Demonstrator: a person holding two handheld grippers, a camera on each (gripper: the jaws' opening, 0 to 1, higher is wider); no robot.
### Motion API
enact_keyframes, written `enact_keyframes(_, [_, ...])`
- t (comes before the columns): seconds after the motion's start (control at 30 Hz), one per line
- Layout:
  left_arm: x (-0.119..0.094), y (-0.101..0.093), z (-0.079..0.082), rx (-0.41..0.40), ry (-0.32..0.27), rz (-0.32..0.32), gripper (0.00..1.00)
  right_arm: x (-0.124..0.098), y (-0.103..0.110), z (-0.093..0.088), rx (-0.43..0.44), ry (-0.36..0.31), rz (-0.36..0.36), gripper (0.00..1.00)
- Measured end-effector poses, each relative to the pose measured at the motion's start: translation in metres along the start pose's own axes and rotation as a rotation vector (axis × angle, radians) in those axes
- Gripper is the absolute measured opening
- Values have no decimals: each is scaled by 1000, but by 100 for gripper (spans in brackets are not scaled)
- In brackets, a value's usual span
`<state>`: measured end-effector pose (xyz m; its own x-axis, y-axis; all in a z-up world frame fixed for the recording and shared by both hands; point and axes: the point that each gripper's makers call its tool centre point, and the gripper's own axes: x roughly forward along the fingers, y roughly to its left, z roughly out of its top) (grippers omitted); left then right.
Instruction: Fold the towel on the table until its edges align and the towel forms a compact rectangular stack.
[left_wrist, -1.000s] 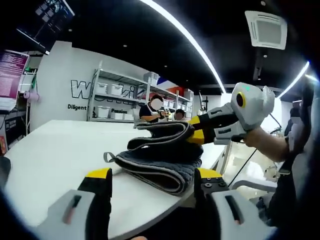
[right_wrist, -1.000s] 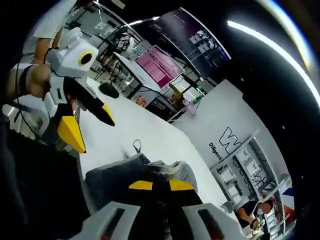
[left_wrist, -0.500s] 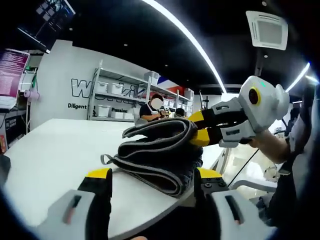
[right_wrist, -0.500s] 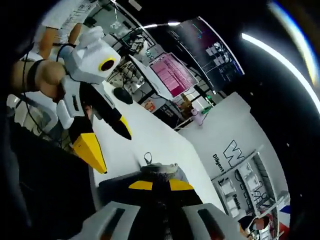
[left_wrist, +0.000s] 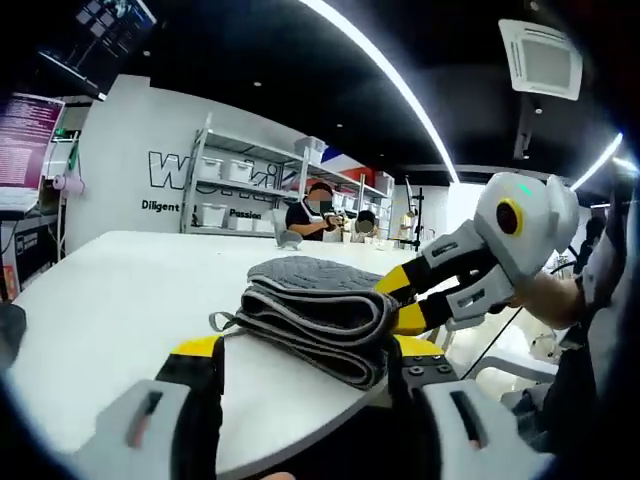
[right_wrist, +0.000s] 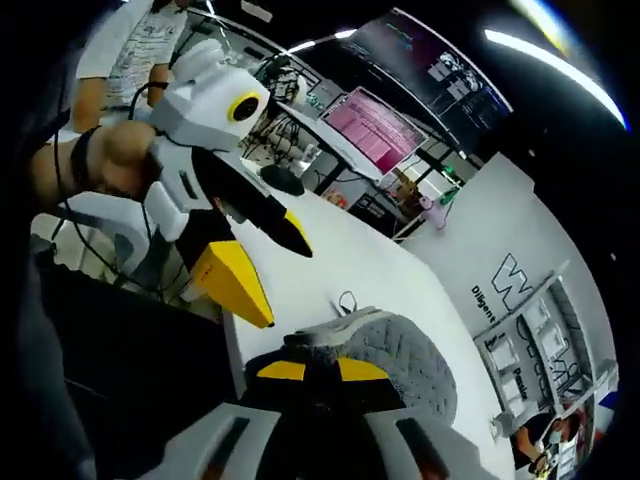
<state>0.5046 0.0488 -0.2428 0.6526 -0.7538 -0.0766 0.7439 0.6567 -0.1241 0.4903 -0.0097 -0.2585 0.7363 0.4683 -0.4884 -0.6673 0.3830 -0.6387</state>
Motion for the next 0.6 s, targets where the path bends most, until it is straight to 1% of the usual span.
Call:
enact_keyframes(0.1, [-3,8,1,-10,-9,18,70,5,6,-5,10,13,26,8])
enact_keyframes(0.17, [-6,13,2,-21,-18,29,70,9,13,-10,54,29,56,8])
enact_keyframes(0.23, [-8,18,3,-32,-24,39,70,11,14,-11,55,27,56,8])
enact_keyframes(0.33, [-10,20,3,-38,-27,48,70,10,15,-12,-11,50,42,8])
enact_keyframes(0.43, [-11,22,4,-41,-30,53,70,9,16,-10,-27,42,46,9])
enact_keyframes(0.53, [-12,22,4,-45,-33,53,70,6,14,-9,5,25,75,11])
enact_keyframes(0.6, [-12,22,4,-45,-33,53,70,4,17,-5,28,13,94,13])
